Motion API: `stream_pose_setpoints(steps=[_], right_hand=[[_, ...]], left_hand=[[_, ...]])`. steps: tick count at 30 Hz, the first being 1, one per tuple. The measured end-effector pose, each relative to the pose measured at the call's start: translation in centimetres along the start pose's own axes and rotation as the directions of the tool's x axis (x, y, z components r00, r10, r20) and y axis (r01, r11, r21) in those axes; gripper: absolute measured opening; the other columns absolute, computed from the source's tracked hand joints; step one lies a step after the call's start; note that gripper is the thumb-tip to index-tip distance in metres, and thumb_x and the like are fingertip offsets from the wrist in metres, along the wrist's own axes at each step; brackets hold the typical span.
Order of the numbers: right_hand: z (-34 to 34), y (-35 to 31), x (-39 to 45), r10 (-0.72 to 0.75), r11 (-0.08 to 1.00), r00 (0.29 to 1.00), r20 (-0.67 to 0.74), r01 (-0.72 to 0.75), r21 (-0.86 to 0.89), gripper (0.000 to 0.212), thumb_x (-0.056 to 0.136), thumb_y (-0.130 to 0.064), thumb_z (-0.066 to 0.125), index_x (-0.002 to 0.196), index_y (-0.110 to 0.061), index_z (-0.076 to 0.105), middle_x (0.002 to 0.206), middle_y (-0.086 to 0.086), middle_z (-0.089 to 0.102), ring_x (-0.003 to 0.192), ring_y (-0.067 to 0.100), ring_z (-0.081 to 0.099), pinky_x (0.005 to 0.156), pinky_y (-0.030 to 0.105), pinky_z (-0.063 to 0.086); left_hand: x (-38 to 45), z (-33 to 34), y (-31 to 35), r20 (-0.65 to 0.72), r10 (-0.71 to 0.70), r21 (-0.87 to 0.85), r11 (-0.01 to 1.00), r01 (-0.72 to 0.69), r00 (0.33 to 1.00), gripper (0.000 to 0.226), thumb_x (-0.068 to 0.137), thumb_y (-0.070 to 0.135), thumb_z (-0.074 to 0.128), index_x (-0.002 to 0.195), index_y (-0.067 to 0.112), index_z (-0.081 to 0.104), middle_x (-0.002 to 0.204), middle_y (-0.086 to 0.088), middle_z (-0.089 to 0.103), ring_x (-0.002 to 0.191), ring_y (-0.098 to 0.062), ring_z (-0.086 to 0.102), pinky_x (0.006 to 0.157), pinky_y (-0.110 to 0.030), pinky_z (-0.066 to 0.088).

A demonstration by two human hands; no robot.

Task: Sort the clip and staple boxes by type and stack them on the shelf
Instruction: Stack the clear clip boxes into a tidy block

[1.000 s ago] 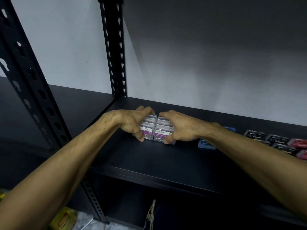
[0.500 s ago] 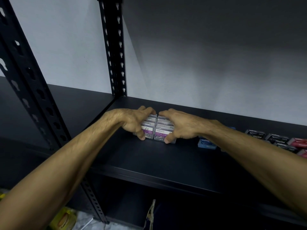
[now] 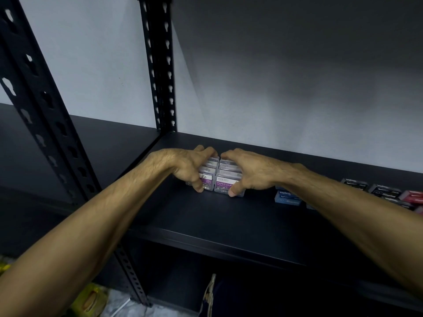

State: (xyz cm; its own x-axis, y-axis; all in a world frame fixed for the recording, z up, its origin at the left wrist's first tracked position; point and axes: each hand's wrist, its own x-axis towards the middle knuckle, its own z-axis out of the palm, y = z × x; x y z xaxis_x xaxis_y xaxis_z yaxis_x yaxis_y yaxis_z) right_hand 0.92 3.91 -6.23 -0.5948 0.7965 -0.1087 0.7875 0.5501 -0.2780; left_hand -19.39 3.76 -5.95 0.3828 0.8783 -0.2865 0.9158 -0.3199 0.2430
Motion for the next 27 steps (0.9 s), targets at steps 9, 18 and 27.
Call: stream_pose_setpoints(steps=[9, 18, 27], right_hand=[[0.25, -0.53, 0.05, 0.032, 0.998, 0.999, -0.008, -0.032, 0.048, 0.095, 0.068, -0.029, 0.088, 0.147, -0.025, 0.034, 0.117, -0.004, 0.042, 0.102, 0.014, 0.050, 0.083, 0.027, 0.044], [0.52, -0.33, -0.11, 0.053, 0.996, 0.998, -0.032, -0.050, 0.070, 0.100, 0.066, -0.029, 0.089, 0.149, -0.026, 0.032, 0.115, -0.005, 0.042, 0.104, 0.015, 0.049, 0.086, 0.029, 0.045], [0.37, -0.28, -0.12, 0.056, 0.997, 0.998, -0.031, -0.055, 0.047, 0.099, 0.065, -0.030, 0.089, 0.147, -0.027, 0.034, 0.114, -0.005, 0.043, 0.102, 0.015, 0.050, 0.085, 0.029, 0.045]], left_hand=[[0.01, 0.18, 0.02, -0.006, -0.007, -0.005, 1.000, 0.007, 1.000, 0.097, 0.070, 0.021, 0.086, 0.144, 0.029, 0.023, 0.121, 0.006, 0.038, 0.104, -0.018, 0.053, 0.087, -0.037, 0.052], [-0.02, 0.07, 0.11, -0.015, -0.013, -0.016, 1.000, 0.012, 1.000, 0.096, 0.069, 0.021, 0.086, 0.143, 0.029, 0.026, 0.118, 0.006, 0.039, 0.088, -0.010, 0.053, 0.079, -0.034, 0.051], [-0.04, -0.02, 0.34, -0.018, -0.012, -0.025, 1.000, 0.011, 1.000, 0.097, 0.068, 0.020, 0.086, 0.144, 0.029, 0.026, 0.120, 0.005, 0.038, 0.096, -0.015, 0.053, 0.084, -0.035, 0.051]])
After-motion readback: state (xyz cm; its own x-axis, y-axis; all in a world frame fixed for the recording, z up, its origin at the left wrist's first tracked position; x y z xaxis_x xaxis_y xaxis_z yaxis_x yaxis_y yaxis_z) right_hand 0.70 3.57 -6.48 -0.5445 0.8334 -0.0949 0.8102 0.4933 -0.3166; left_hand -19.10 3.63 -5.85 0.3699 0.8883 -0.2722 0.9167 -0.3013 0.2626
